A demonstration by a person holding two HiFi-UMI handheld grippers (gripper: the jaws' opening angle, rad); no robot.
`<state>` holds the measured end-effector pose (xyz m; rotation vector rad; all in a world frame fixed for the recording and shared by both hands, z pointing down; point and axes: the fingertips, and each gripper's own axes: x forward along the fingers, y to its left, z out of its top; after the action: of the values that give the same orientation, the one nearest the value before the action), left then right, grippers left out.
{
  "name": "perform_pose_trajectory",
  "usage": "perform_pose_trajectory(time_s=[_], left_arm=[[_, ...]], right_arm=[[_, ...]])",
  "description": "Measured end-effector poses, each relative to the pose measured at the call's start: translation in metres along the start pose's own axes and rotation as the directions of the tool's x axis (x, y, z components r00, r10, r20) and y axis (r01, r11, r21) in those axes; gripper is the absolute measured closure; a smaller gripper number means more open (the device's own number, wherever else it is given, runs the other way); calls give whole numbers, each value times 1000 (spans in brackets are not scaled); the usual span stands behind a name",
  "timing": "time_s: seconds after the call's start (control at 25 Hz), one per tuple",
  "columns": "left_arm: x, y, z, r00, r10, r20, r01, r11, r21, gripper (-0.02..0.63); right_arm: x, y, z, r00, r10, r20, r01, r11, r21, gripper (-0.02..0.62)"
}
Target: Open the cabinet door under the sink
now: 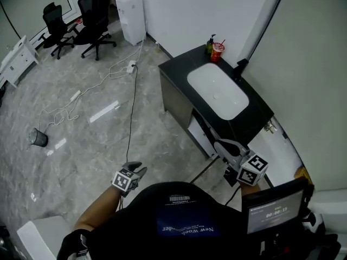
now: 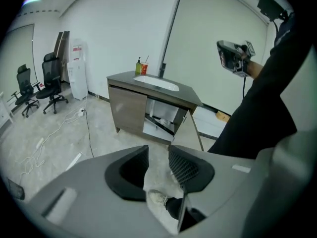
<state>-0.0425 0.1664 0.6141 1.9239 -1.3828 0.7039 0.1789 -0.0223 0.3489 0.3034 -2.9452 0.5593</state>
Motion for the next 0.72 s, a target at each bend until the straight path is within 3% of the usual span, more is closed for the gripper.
perform_pose_trajectory(time_s=[0.16, 0.36, 0.44, 0.56, 0.72], left_arm=[[-32, 7, 27, 990, -37, 139, 45, 997, -56, 491], [-50, 21, 70, 966, -2, 257, 35, 992, -124, 564], [-63, 24, 88, 943, -6, 332, 55, 989, -138, 606], [-81, 37, 115, 902, -24, 430, 86, 988, -126, 606], [-96, 62, 136, 859, -112, 500, 169, 983, -69, 606]], right_arm=[[-13, 16, -1, 998, -55, 40, 55, 998, 9, 597], [-20, 7, 1, 995, -79, 60, 78, 997, 20, 597], [-17, 7, 1, 995, -83, 62, 82, 997, 14, 597], [-1, 9, 2, 994, -89, 59, 90, 996, -4, 597], [34, 18, 8, 991, -123, 62, 124, 992, -21, 597]])
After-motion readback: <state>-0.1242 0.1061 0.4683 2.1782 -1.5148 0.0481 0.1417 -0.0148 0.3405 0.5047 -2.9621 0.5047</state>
